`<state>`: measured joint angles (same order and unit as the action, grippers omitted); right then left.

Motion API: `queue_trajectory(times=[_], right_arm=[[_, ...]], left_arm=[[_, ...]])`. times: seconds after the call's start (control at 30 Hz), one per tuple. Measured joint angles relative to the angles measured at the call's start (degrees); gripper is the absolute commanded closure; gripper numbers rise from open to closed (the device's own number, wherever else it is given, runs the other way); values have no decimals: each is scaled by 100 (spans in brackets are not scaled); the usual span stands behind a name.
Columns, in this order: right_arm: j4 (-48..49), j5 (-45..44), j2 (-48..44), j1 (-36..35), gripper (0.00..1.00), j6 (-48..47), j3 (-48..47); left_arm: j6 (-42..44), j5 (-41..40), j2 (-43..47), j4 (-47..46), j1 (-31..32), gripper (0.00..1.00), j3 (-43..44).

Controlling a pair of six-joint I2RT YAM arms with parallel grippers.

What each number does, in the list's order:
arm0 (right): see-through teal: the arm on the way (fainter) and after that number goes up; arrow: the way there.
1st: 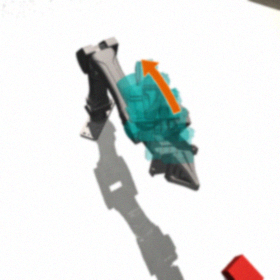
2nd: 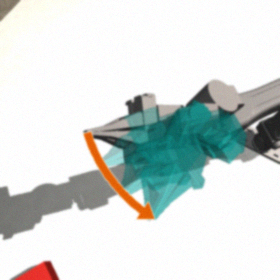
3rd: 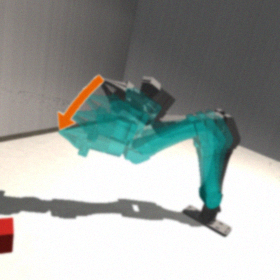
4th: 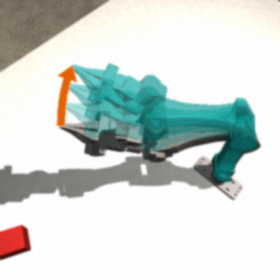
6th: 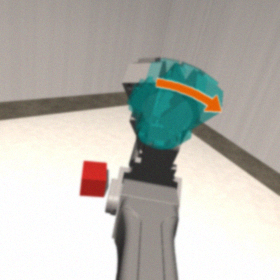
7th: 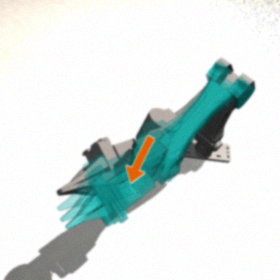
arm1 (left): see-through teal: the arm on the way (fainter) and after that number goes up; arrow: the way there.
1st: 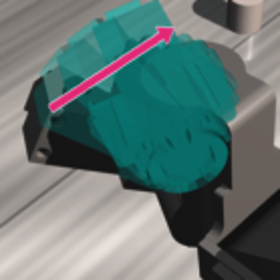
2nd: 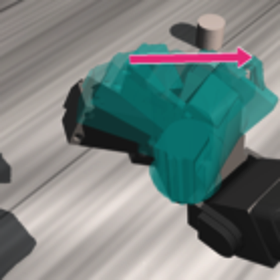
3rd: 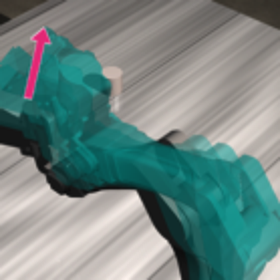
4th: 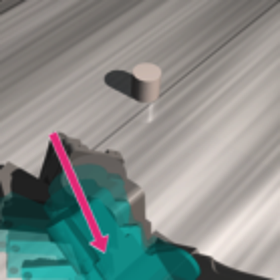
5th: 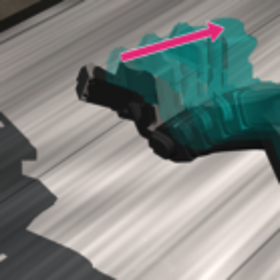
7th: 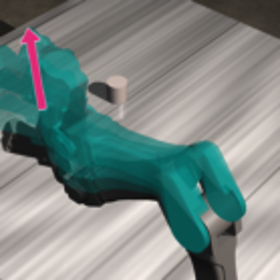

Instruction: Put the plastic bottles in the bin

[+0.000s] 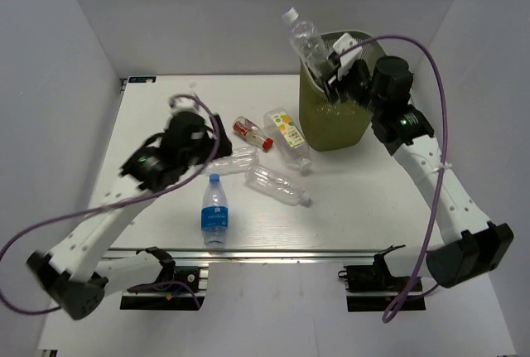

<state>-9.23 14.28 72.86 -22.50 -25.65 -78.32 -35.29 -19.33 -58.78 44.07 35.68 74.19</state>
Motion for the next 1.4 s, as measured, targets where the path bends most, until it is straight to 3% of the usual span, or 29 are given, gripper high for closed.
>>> queue_trajectory(times=[0.17,0.2,0.23,0.27,0.43,0.6,0.73,0.8,0.83,0.87,0.93,0.97,1.07,1.1,1.23,1.4], right_arm=[[101,-721,796,114,98,446,-1119],[-37,-815,994,157,78,511,-1397],[-136,-885,1178,195,29,568,-1641],[-225,-940,1381,247,10,651,-1869],[-743,-1001,1742,461,10,826,-1805],[-863,-577,1528,643,10,966,-1231],[-680,682,702,752,11,651,-485],[-890,1707,210,734,22,138,-236],[-1113,2188,87,706,28,-129,-249],[-1401,2702,11,682,39,-501,-271],[-1969,3414,55,560,48,-1084,-400],[-2262,3650,146,514,48,-1416,-420],[-3180,4024,621,356,23,-2258,-291],[-3338,4037,769,299,10,-2437,-140],[-3571,3884,1027,-7,10,-2789,894],[-3191,3482,1121,-507,10,-2588,1484]], left_arm=[[-603,168,-984,1051,22,0,-1274],[-675,186,-1012,1187,22,0,-1377],[-728,201,-990,1235,22,0,-1451],[-782,223,-931,1244,20,0,-1528],[-901,262,-925,1097,55,0,-1742],[-933,308,-1340,756,107,0,-2184],[-933,350,-1777,385,153,0,-2673],[-931,367,-1939,164,160,0,-2911],[-925,376,-2026,74,164,3,-3008],[-916,393,-2122,-9,164,12,-3073],[-894,426,-2286,-177,168,28,-3139],[-866,448,-2317,-243,175,49,-3134],[-802,529,-2100,-380,236,65,-2981],[-765,562,-2017,-382,256,67,-2896],[-516,627,-1626,-142,328,69,-1928],[-22,306,-1360,-341,348,69,85]])
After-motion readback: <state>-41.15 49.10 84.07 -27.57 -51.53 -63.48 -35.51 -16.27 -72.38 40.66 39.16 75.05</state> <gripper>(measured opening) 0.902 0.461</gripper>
